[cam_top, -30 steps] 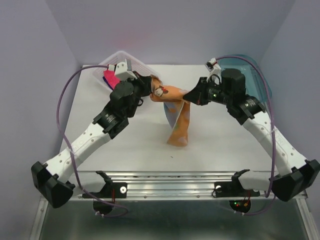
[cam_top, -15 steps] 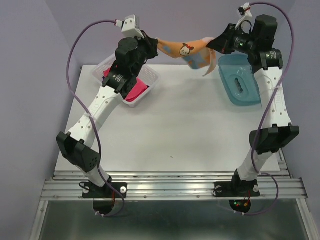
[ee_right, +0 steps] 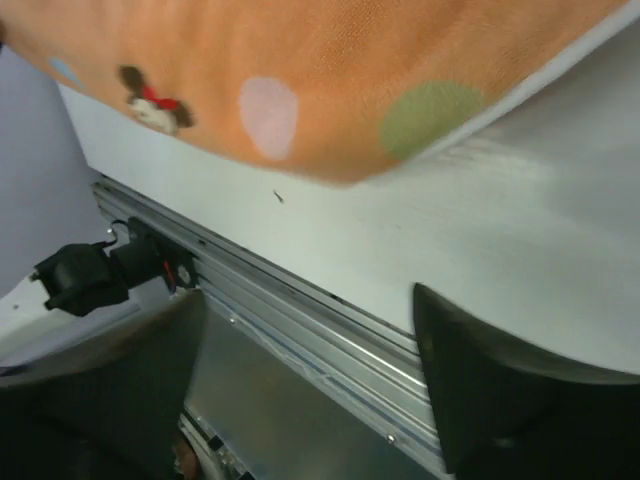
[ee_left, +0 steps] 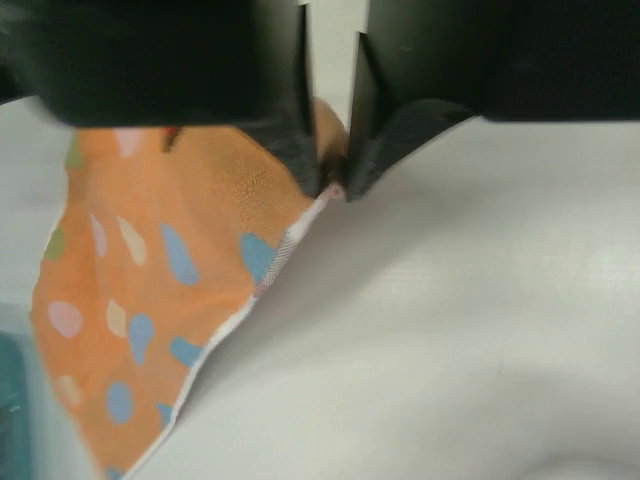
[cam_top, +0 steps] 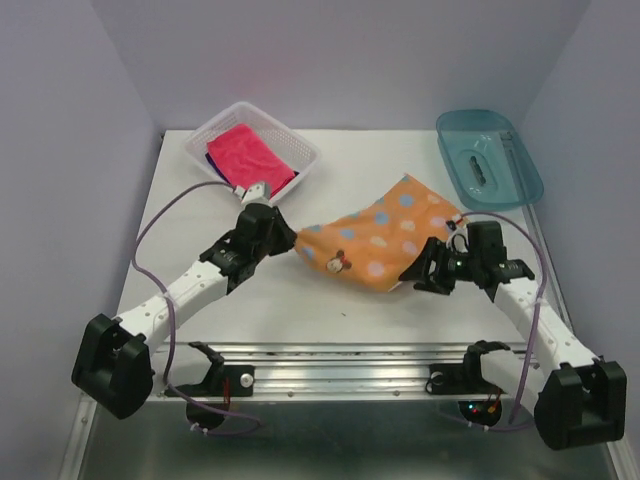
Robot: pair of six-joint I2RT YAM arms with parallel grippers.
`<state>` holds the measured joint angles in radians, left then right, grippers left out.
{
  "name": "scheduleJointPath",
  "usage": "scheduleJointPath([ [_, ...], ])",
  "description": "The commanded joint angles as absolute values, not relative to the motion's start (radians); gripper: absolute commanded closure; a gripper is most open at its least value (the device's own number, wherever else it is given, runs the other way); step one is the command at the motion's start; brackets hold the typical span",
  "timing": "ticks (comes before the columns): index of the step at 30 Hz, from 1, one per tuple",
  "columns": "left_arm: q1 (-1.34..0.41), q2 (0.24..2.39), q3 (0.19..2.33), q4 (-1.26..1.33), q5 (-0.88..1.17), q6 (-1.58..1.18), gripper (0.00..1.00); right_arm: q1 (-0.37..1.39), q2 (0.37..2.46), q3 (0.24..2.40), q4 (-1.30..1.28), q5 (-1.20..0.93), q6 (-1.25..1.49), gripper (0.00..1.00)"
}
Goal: Fold and stack the towels
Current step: Flatten out the crumpled towel
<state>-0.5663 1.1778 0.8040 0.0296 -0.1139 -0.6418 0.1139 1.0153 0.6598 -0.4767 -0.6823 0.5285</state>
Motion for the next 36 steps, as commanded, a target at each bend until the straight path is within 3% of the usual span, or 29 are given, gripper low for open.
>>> scheduleJointPath([
  [1, -0.569, 1.091, 0.730, -0.131, -0.178, -0.775, 0.51, 0.120, 0.841, 0.620, -0.603, -0.600, 0.583, 0.00],
  [2, -0.572, 1.088, 0.724, -0.199, -0.182, -0.781, 0.44, 0.120, 0.822, 0.635, -0.632, -0.594, 0.577, 0.00],
  [4, -0.598, 1.069, 0.703, -0.244, -0.201, -0.798, 0.01, 0.120, 0.821, 0.692, -0.690, -0.539, 0.555, 0.00],
  [12, -0.617, 1.020, 0.706, -0.215, -0.206, -0.764, 0.01, 0.120, 0.891, 0.741, -0.588, -0.382, 0.511, 0.00],
  [25, -0.696, 1.483, 0.936, -0.006, -0.031, -0.581, 0.01, 0.132, 1.353, 0.851, -0.317, -0.154, 0.497, 0.00],
  [30, -0.715, 1.559, 0.858, 0.018, -0.005, -0.629, 0.01, 0.248, 1.475, 0.896, -0.327, -0.080, 0.437, 0.00],
  [36, -0.788, 1.442, 0.672, 0.021, 0.047, -0.712, 0.01, 0.383, 1.552, 0.856, -0.293, -0.067, 0.440, 0.00],
])
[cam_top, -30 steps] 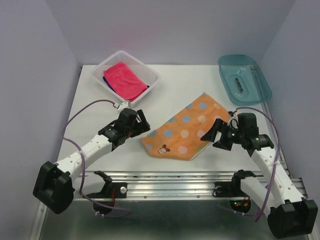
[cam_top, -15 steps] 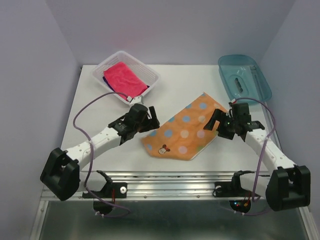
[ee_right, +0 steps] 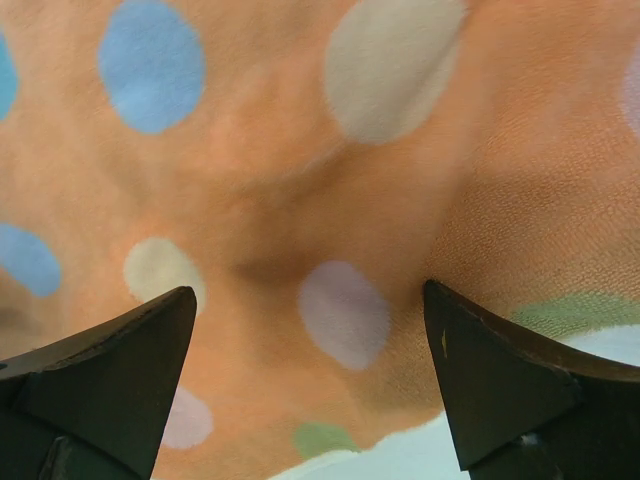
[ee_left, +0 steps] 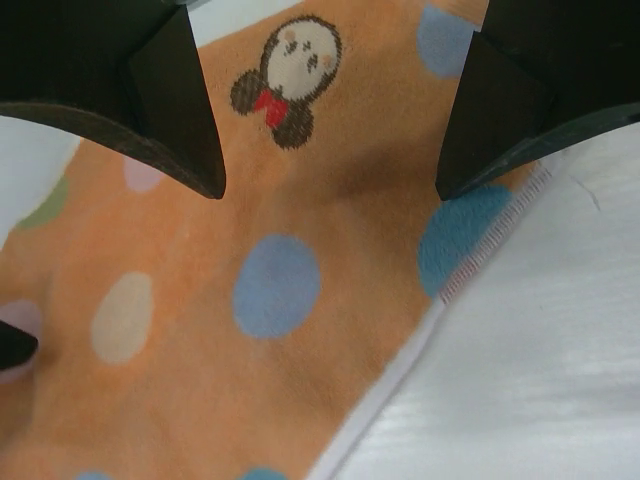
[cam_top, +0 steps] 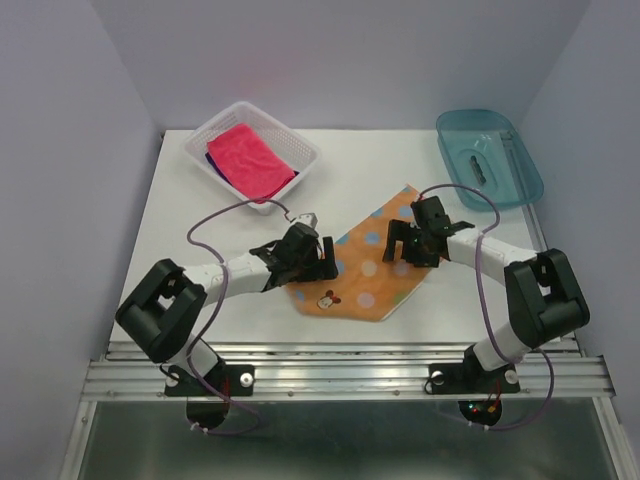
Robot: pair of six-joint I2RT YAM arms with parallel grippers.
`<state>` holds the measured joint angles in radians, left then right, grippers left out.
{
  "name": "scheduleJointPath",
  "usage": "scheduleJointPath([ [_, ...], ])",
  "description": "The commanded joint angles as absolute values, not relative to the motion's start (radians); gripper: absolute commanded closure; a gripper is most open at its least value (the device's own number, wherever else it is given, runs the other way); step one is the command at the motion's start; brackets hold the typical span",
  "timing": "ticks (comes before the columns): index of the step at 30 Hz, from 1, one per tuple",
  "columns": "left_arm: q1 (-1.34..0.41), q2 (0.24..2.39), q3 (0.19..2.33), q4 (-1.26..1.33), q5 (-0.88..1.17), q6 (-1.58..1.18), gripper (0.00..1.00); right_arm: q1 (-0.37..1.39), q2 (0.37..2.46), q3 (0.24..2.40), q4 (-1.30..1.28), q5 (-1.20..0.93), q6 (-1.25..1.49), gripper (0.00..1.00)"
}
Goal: Fold and stack the towels
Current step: Flatten out the crumpled towel
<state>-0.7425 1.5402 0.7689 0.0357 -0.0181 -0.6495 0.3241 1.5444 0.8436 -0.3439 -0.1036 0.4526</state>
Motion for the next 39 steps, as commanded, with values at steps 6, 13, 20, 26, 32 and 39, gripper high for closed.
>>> scheduleJointPath([
  [6, -0.867, 1.286, 0.532, 0.018, 0.064, -0.788, 0.01, 0.474, 1.595, 0.824, -0.215, -0.190, 0.420, 0.00],
  [13, -0.934, 1.120, 0.569, -0.029, 0.107, -0.740, 0.01, 0.609, 1.635, 0.905, -0.229, -0.228, 0.361, 0.00],
  [20, -0.925, 1.120, 0.849, -0.170, -0.200, -0.585, 0.01, 0.594, 1.523, 1.040, -0.343, 0.082, 0.380, 0.00],
  [26, -0.842, 1.382, 1.196, -0.131, -0.285, -0.367, 0.01, 0.384, 1.434, 1.005, -0.414, 0.147, 0.528, 0.00],
  [32, -0.775, 1.747, 1.590, -0.211, -0.201, -0.233, 0.01, 0.196, 1.348, 0.878, -0.407, 0.129, 0.552, 0.00],
  [39, -0.730, 1.885, 1.697, -0.221, -0.115, -0.238, 0.01, 0.196, 1.515, 1.006, -0.267, -0.074, 0.379, 0.00],
])
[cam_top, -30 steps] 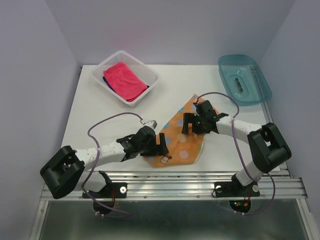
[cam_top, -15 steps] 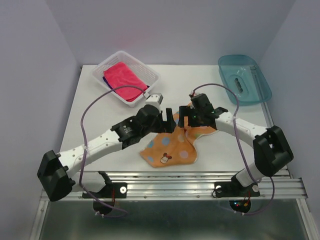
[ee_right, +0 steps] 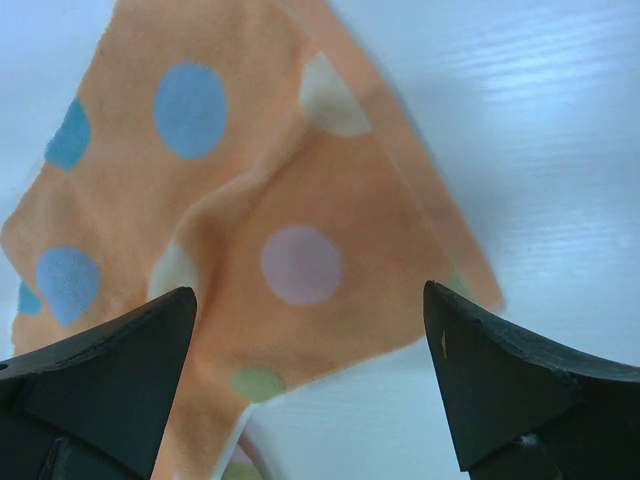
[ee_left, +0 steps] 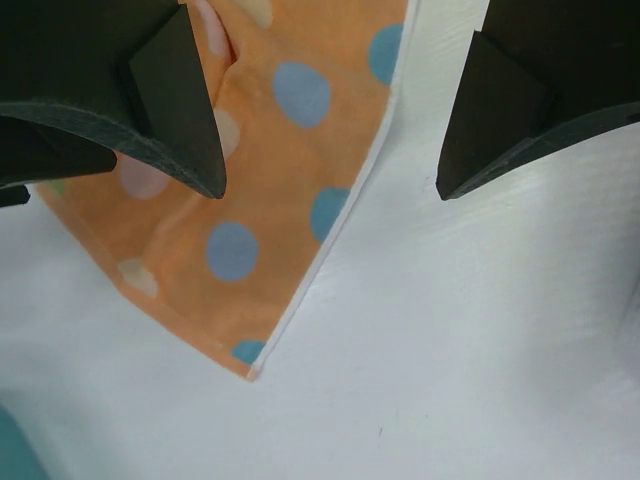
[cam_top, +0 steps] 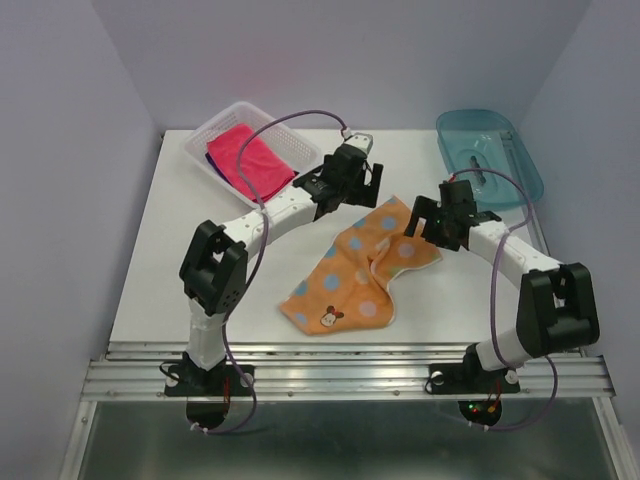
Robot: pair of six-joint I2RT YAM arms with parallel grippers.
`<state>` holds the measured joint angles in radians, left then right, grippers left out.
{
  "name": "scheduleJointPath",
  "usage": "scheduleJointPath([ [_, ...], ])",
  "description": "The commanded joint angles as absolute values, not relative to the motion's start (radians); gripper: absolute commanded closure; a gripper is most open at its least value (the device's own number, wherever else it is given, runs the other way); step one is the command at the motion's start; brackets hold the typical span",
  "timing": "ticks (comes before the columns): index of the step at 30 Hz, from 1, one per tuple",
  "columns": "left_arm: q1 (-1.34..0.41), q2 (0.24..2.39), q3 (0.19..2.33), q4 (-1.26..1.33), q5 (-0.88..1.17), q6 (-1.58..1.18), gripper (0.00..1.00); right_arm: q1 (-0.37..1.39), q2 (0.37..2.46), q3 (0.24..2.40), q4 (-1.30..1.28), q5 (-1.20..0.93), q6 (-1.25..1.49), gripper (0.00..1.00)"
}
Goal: Fold and stack the towels
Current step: Flatten out the crumpled towel
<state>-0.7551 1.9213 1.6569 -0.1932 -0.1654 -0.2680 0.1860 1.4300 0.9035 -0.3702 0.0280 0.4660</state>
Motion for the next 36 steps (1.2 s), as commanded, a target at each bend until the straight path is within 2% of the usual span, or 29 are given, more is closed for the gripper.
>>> scheduleJointPath([
  [1, -0.724, 1.879, 1.684, -0.215, -0.110, -0.241, 0.01, 0.196, 1.541, 1.028, -0.253, -0.078, 0.365, 0.00],
  [6, -0.661, 1.810, 1.560, -0.144, -0.058, -0.261, 0.01, 0.215, 1.741, 1.178, -0.252, -0.150, 0.302, 0.00],
  [11, -0.609, 1.795, 1.531, -0.133, -0.008, -0.275, 0.01, 0.288, 1.876, 1.255, -0.253, -0.210, 0.197, 0.00],
  [20, -0.574, 1.793, 1.517, -0.124, 0.064, -0.279, 0.01, 0.413, 1.985, 1.336, -0.284, -0.393, -0.069, 0.00],
  [23, -0.574, 1.795, 1.503, -0.109, 0.095, -0.278, 0.01, 0.433, 1.941, 1.290, -0.243, -0.406, -0.113, 0.00],
  [32, -0.578, 1.887, 1.554, -0.112, 0.175, -0.255, 0.01, 0.417, 1.663, 1.186, -0.189, -0.051, 0.113, 0.00],
  [36, -0.589, 1.948, 1.612, -0.126, 0.173, -0.230, 0.01, 0.364, 1.531, 1.086, -0.206, -0.006, 0.234, 0.00],
])
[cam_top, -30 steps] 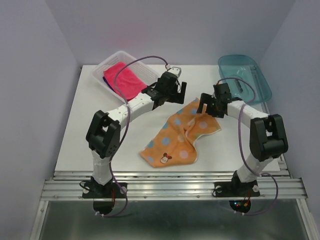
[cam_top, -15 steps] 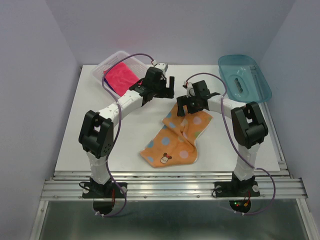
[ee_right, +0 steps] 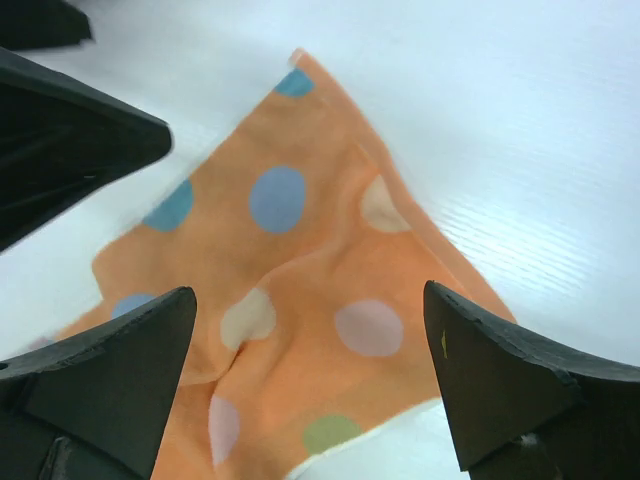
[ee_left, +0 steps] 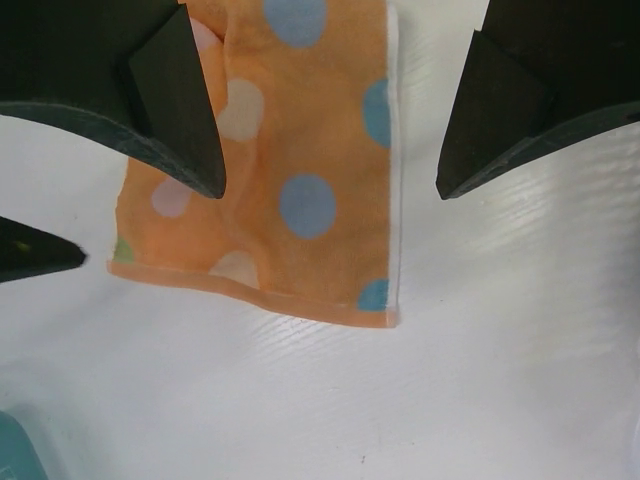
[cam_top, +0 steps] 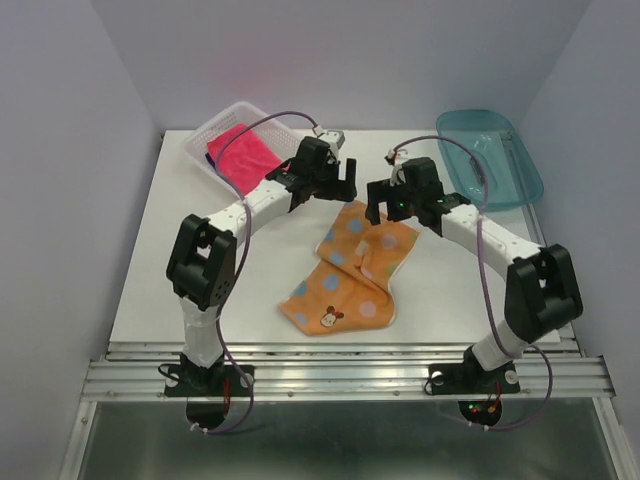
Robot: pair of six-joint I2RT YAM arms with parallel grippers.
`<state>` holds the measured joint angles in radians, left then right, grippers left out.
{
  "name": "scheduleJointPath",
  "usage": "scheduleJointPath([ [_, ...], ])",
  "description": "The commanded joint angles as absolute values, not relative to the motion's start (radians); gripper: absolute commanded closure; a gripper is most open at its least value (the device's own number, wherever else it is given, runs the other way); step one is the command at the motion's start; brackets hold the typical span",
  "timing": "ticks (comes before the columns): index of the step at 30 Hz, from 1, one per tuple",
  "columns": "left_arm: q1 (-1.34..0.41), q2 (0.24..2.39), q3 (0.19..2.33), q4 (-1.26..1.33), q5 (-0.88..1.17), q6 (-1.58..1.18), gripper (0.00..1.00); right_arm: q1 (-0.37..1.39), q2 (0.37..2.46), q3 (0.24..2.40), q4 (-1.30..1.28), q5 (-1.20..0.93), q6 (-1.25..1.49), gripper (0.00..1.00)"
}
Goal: Fold and stack the towels
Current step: Flatten out the crumpled towel
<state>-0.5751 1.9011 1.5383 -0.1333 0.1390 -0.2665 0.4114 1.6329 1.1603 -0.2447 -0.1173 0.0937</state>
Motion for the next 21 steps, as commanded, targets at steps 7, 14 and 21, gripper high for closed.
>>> scheduleJointPath([
  [7, -0.632, 2.164, 1.873, -0.258, 0.016, -0.163, 0.01, 0.293, 1.370, 0.959, -0.262, 0.094, 0.344, 0.00],
  [14, -0.635, 2.339, 2.066, -0.362, -0.110, -0.170, 0.02, 0.275, 1.335, 0.923, -0.307, 0.173, 0.387, 0.00],
  [21, -0.634, 2.404, 2.101, -0.379, -0.150, -0.193, 0.13, 0.262, 1.335, 0.913, -0.308, 0.178, 0.400, 0.00],
])
